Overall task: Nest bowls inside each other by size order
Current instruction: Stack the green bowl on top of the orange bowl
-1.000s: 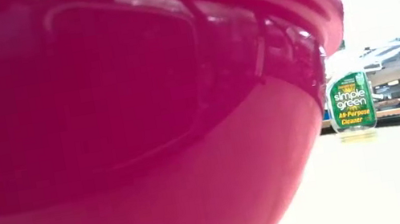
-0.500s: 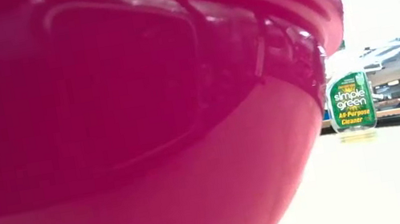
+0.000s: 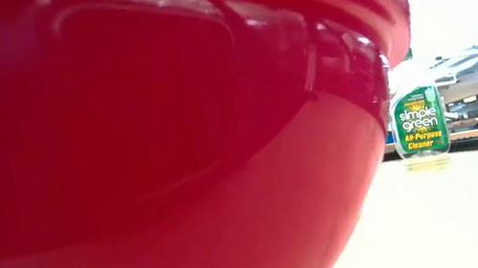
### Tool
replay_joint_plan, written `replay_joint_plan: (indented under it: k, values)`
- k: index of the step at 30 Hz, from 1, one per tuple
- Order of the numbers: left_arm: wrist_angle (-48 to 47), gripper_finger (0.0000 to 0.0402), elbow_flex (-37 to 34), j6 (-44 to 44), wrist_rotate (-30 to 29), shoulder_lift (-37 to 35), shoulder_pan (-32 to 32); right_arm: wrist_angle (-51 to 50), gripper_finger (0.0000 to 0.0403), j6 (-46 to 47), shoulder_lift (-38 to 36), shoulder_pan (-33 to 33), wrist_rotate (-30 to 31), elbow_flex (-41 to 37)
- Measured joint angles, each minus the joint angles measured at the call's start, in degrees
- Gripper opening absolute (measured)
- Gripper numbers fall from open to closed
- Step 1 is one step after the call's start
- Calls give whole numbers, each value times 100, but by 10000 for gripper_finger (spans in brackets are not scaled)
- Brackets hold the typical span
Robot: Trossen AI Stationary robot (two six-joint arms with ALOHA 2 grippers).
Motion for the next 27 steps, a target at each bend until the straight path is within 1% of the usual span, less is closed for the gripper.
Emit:
replay_joint_plan:
  k: [4,8,11,14,16,17,18,21,27]
  values:
    - [-108,213,0,0,177,375,169,70,165,17,1,3,-1,0]
    - [-305,174,0,-2,465,604,271,86,165,15,0,1,18,0]
    - [-404,130,0,-2,629,683,277,87,165,17,0,1,20,0]
    - [-538,72,0,-19,783,689,279,86,165,17,2,0,20,0]
    - [-549,31,36,-72,1004,665,287,92,165,17,0,-4,22,0]
    - [-575,19,54,-117,1098,642,293,114,165,16,0,-4,21,0]
    - [-631,15,88,-157,1142,630,309,151,165,17,0,-4,22,0]
    - [-1070,17,347,-168,1092,666,372,194,165,15,0,-6,23,0]
    - [-2496,12,1303,95,535,661,519,211,165,17,0,-6,22,0]
